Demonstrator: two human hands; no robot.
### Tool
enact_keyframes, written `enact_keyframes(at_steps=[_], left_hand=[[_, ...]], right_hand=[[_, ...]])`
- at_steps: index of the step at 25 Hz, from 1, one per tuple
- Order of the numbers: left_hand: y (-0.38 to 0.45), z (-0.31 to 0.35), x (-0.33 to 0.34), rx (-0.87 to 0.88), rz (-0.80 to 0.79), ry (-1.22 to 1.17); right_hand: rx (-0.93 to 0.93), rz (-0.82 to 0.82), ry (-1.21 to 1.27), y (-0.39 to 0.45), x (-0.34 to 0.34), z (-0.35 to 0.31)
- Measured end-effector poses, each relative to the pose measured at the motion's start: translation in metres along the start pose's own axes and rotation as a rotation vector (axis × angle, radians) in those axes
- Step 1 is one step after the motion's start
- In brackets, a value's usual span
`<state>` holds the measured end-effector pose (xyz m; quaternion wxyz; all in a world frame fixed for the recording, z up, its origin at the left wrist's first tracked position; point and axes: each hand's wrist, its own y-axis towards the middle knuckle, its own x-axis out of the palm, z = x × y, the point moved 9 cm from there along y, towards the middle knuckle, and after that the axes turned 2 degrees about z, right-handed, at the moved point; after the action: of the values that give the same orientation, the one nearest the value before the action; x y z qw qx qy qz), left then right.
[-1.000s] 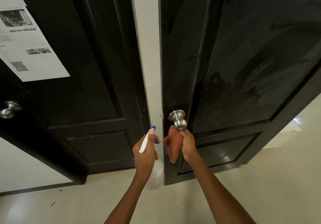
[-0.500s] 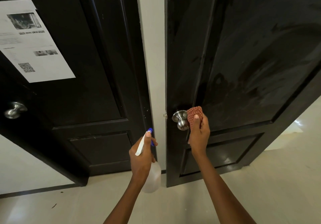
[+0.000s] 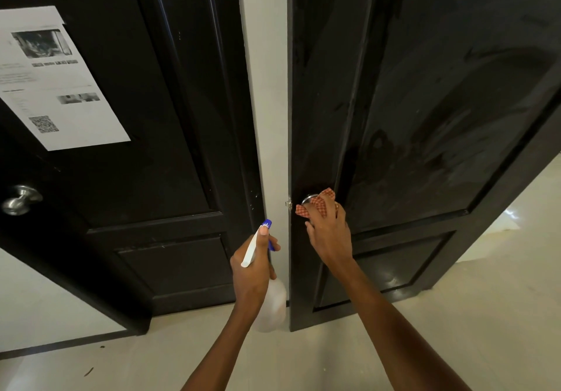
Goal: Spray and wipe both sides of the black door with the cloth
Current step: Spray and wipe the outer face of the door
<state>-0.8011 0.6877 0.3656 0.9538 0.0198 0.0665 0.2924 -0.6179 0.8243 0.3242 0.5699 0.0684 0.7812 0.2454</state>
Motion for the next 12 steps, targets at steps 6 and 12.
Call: enact_keyframes(at_steps=[6, 12], left_hand=[[-0.014, -0.014, 0.002, -0.083, -0.018, 0.017], [-0.035, -0.016, -0.003, -0.093, -0.012, 0.033]], right_hand=[[-0.003, 0.02, -0.001, -0.002, -0.002, 0.001], [0.003, -0.017, 0.041, -0.004, -0.011, -0.001]])
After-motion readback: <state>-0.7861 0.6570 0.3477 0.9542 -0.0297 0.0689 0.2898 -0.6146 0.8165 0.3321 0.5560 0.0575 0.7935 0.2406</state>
